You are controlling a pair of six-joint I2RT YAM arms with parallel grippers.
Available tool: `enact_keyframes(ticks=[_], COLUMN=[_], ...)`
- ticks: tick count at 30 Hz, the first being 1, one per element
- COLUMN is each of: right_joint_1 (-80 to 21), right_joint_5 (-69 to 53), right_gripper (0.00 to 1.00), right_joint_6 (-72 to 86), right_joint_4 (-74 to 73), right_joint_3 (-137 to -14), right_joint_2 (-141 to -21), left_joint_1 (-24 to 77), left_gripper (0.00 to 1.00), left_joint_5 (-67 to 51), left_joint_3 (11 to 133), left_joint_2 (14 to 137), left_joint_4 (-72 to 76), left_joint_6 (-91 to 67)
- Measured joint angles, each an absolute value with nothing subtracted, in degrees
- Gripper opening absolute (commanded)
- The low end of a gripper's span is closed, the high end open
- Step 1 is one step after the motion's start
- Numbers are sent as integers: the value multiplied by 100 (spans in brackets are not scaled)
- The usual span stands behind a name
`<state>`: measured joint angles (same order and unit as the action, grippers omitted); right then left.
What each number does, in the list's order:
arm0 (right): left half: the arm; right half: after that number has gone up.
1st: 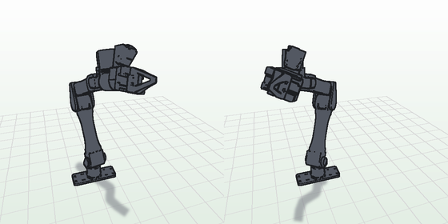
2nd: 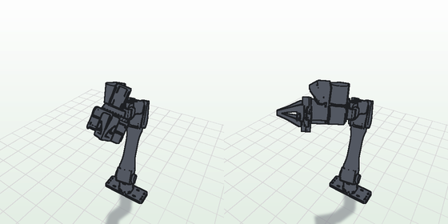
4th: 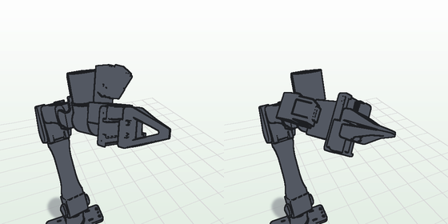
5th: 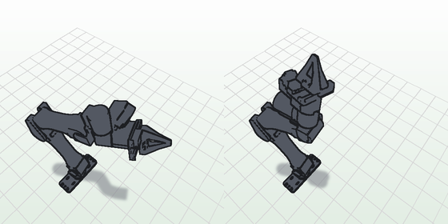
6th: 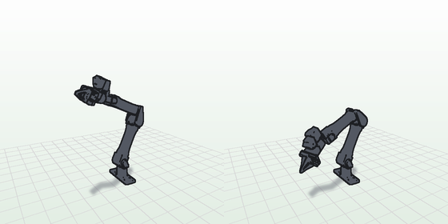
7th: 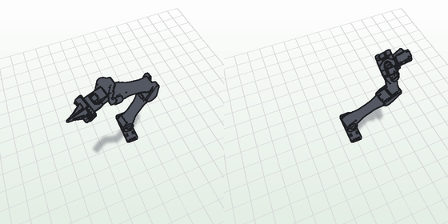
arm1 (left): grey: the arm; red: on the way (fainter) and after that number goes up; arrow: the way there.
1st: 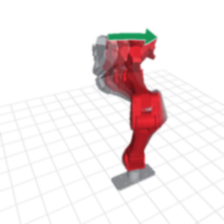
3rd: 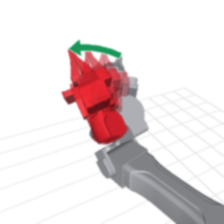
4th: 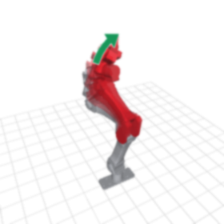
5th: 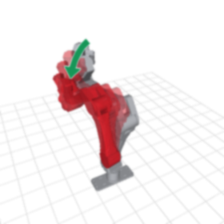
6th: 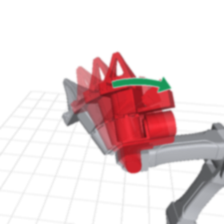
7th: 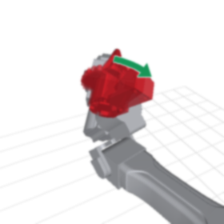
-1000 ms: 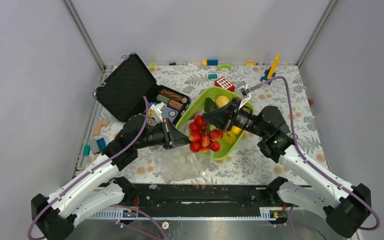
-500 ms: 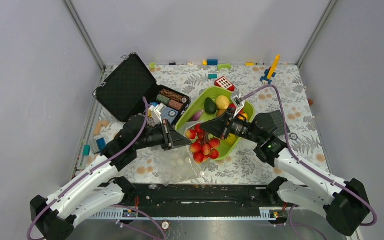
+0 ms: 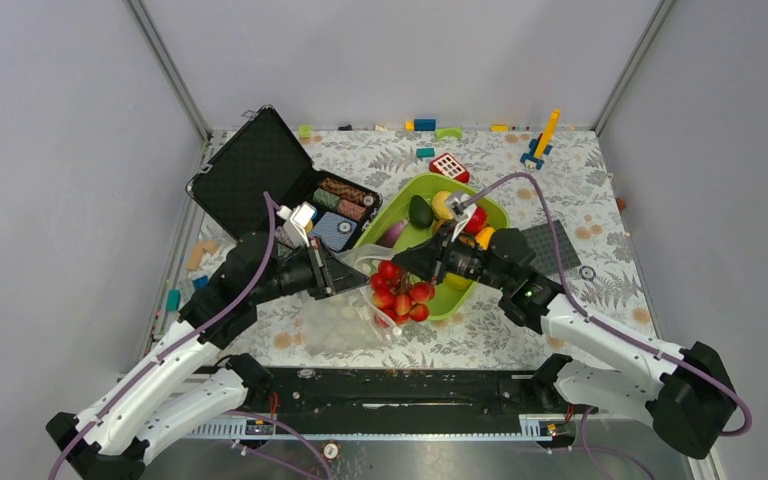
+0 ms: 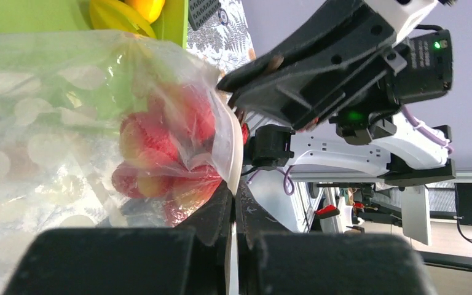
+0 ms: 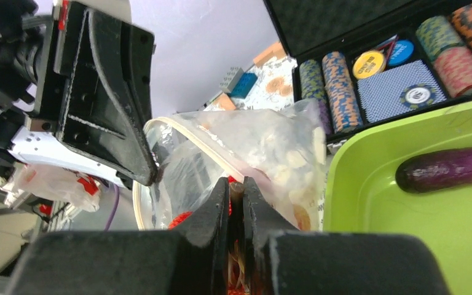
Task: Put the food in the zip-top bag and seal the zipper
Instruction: Place the fake fruit in the zipper food storage bag.
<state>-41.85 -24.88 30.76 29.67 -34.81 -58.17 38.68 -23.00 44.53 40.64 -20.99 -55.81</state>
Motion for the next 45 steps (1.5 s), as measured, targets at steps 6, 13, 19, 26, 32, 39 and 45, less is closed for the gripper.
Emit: enact_keyframes(ticks=[6, 13, 19, 26, 32, 39, 45], right_joint_1=[-5070, -5448, -5575, -5699, -5983, -6066, -6075], right_joint_5=[-1476, 231, 1479, 2217, 2270, 1347, 298], right_gripper=[0, 0, 0, 0, 0, 0, 0], right_joint_6=[2853, 3485, 4119, 4829, 4950, 4515, 3835], right_joint_4=[2596, 2532, 2394, 2093, 2294, 3459, 4792], right_joint_3=[-3879, -4130, -4453, -4613, -4440, -3669, -3242], right_joint_2=[-6313, -6687, -6884, -7190, -7181, -7146, -7146], left_joint_1=[3868, 3865, 3859, 3859, 3857, 3854, 3822], left_gripper=[0, 0, 0, 0, 0, 0, 0], left_joint_5=[-2292, -2292, -2294, -2287, -2132, -1907, -1841], left_joint_3=[4453, 4453, 4451, 4425, 4333, 4333, 4333], left_joint_2=[4289, 4436, 4436, 4425, 4324, 4237, 4185], left_joint_4=[-2193, -2287, -2255, -2220, -2158, -2134, -2134], left_joint_6=[-5511, -5502, -5509, -5557, -5629, -5658, -5653])
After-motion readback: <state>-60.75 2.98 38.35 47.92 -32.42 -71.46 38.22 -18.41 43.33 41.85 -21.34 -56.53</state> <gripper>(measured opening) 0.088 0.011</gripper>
